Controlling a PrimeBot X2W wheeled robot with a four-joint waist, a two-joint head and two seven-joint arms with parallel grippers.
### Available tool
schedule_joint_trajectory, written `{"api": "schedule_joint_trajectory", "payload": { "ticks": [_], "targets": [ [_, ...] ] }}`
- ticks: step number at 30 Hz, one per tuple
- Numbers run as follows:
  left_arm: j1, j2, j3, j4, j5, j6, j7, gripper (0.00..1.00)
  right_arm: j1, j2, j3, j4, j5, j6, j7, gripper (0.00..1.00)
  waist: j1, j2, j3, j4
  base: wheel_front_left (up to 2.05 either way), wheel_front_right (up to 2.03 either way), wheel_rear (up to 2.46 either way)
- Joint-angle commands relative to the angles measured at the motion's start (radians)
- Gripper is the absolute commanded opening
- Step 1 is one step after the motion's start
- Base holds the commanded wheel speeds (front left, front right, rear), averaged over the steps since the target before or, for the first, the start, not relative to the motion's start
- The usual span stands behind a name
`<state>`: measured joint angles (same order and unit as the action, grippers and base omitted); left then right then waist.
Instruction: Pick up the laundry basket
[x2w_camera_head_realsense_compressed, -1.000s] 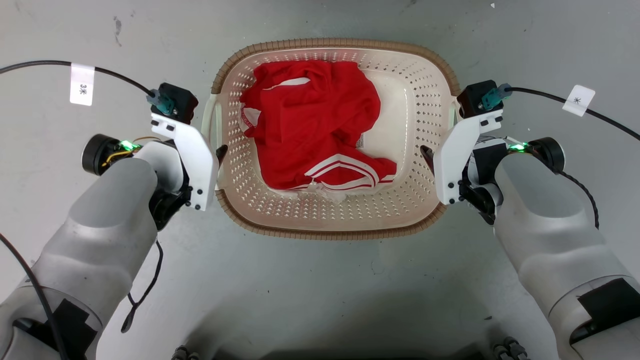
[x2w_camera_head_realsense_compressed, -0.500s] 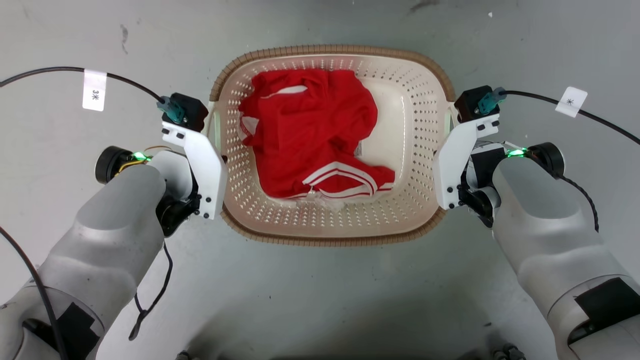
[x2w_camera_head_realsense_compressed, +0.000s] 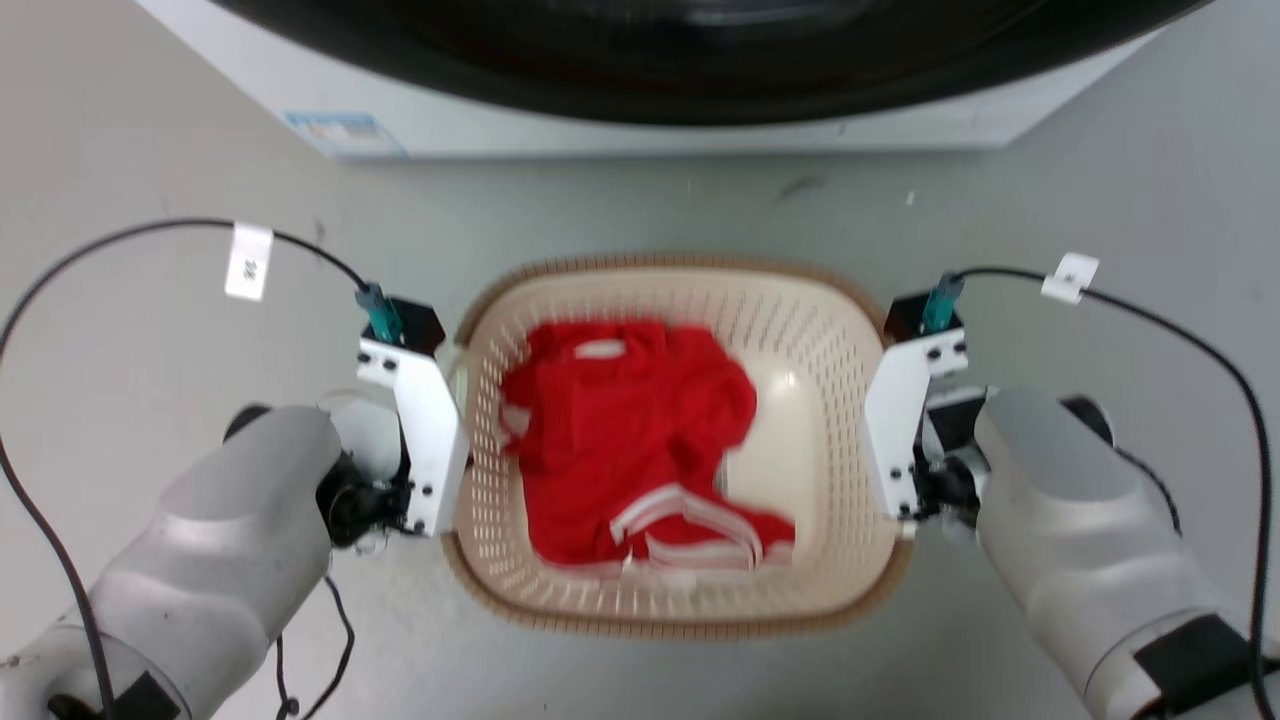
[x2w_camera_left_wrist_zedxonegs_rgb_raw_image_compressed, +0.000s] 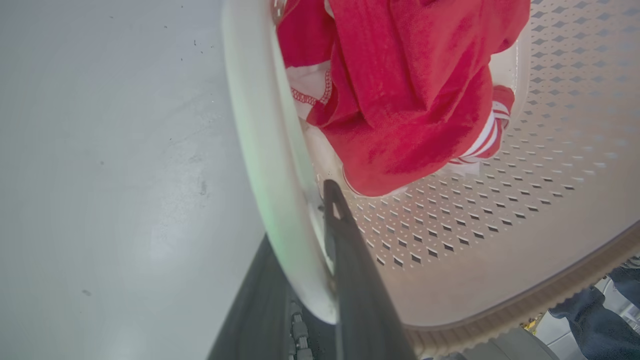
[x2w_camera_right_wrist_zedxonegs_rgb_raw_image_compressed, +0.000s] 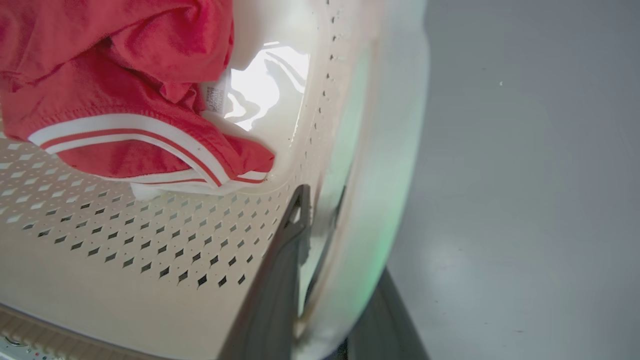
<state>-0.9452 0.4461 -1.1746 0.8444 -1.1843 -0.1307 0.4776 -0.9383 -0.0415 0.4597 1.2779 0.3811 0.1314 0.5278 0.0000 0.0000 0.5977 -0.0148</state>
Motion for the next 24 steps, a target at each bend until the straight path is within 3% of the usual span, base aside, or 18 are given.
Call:
{"api": "schedule_joint_trajectory", "payload": {
  "ticks": [1,8,16,24],
  "targets": [
    [0.02,0.032,-0.017,-0.007,-0.022,0.001,0.032,0.0,0.05,-0.017,0.006,0.014,0.01,-0.001,0.073,0.0,0.0,0.0,-0.156,-0.009,0.0,0.0,0.0],
    [0.07,0.052,-0.049,-0.015,-0.085,0.002,0.112,0.0,0.121,-0.02,0.054,-0.001,0.059,-0.001,0.22,0.0,0.0,0.0,-0.335,-0.019,0.0,0.0,0.0],
    [0.166,0.05,-0.076,0.001,-0.137,0.002,0.195,0.0,0.191,-0.021,0.106,-0.04,0.116,-0.001,0.306,0.0,0.0,0.0,-0.521,-0.037,0.0,0.0,0.0],
    [0.206,0.008,-0.085,0.054,-0.164,0.002,0.254,0.0,0.218,-0.021,0.134,-0.048,0.151,-0.001,0.368,0.0,0.0,0.0,-0.612,-0.031,0.0,0.0,0.0]
  ]
}}
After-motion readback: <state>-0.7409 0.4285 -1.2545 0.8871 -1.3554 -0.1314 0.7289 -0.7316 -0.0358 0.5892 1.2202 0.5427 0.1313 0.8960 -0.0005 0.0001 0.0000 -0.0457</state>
